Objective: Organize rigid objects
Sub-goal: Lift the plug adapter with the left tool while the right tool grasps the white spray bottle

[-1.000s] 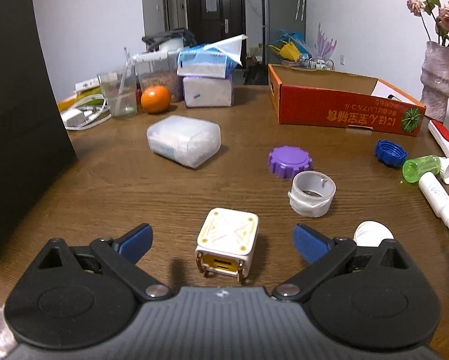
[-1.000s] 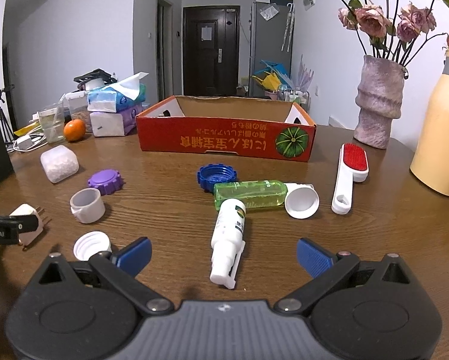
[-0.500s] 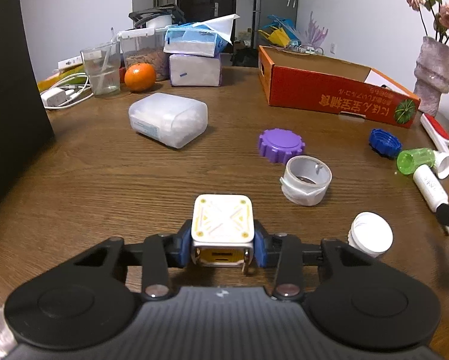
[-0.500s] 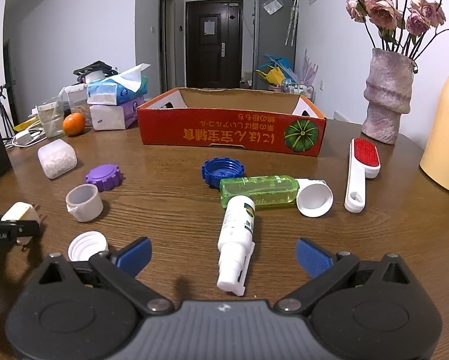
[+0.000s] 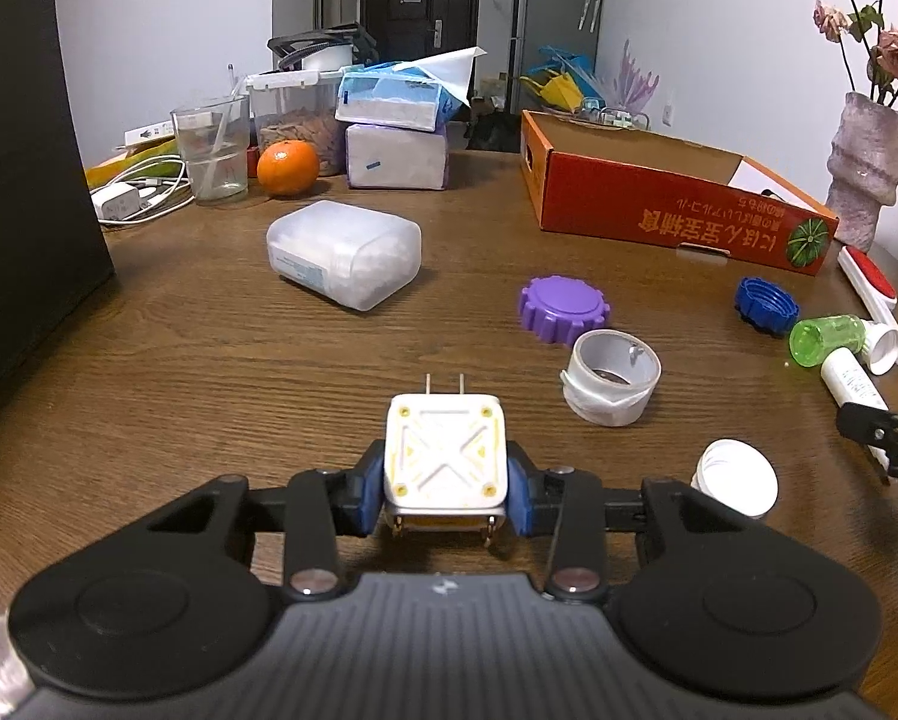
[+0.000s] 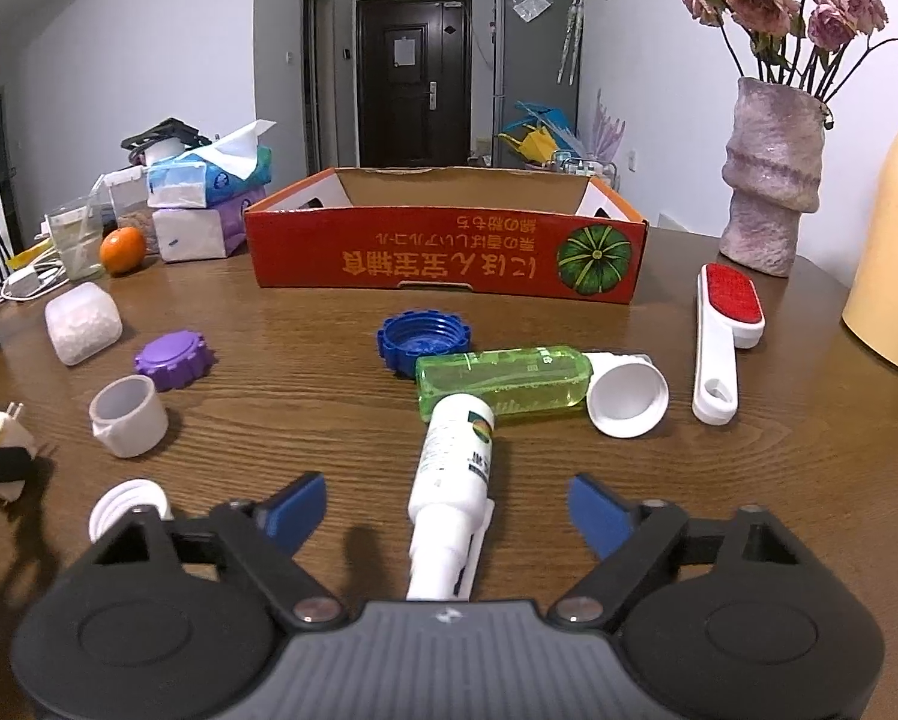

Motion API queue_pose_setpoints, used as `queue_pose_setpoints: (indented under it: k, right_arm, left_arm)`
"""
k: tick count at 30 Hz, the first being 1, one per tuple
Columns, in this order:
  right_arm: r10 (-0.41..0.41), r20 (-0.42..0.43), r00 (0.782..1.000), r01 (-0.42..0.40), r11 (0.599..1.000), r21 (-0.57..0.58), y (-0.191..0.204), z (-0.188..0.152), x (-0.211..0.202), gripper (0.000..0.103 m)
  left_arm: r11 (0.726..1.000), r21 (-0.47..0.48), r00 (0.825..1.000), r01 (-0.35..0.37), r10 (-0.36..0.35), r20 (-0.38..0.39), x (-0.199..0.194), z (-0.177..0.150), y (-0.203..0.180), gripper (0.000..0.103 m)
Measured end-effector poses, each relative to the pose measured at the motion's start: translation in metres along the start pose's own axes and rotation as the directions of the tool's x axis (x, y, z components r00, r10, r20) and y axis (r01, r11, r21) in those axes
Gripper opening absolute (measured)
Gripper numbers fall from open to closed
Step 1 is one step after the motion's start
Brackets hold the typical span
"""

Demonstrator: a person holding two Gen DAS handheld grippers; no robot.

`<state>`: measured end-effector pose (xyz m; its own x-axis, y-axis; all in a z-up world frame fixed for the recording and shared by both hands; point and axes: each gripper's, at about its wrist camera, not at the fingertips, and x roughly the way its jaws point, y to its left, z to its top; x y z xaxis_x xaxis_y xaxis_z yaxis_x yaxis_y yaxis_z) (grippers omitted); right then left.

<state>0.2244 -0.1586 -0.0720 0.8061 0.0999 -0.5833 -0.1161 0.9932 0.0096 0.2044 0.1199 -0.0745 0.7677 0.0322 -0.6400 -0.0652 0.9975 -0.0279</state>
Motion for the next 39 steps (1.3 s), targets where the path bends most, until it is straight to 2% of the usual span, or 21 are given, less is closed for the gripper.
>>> queue_pose_setpoints:
  k: [5, 18, 39]
  right_arm:
    - [0.003, -0.015, 1.000, -0.003, 1.000, -0.005, 0.000, 0.002, 0.011, 0.059]
    - [0.018, -0.022, 1.000, -0.018, 1.000, 0.003, -0.003, 0.004, 0.019, 0.028]
    - [0.051, 0.087, 0.995, -0.053, 0.998, 0.029, -0.013, 0.013, -0.010, 0.027]
  left_arm:
    - [1.000, -0.006, 1.000, -0.001, 0.001, 0.003, 0.000, 0.001, 0.001, 0.040]
    - [1.000, -0.013, 1.000, -0.003, 0.003, 0.006, -0.001, 0.000, -0.001, 0.040]
    - [0.999, -0.026, 0.996, 0.028, -0.025, 0.087, -0.024, 0.005, -0.021, 0.040]
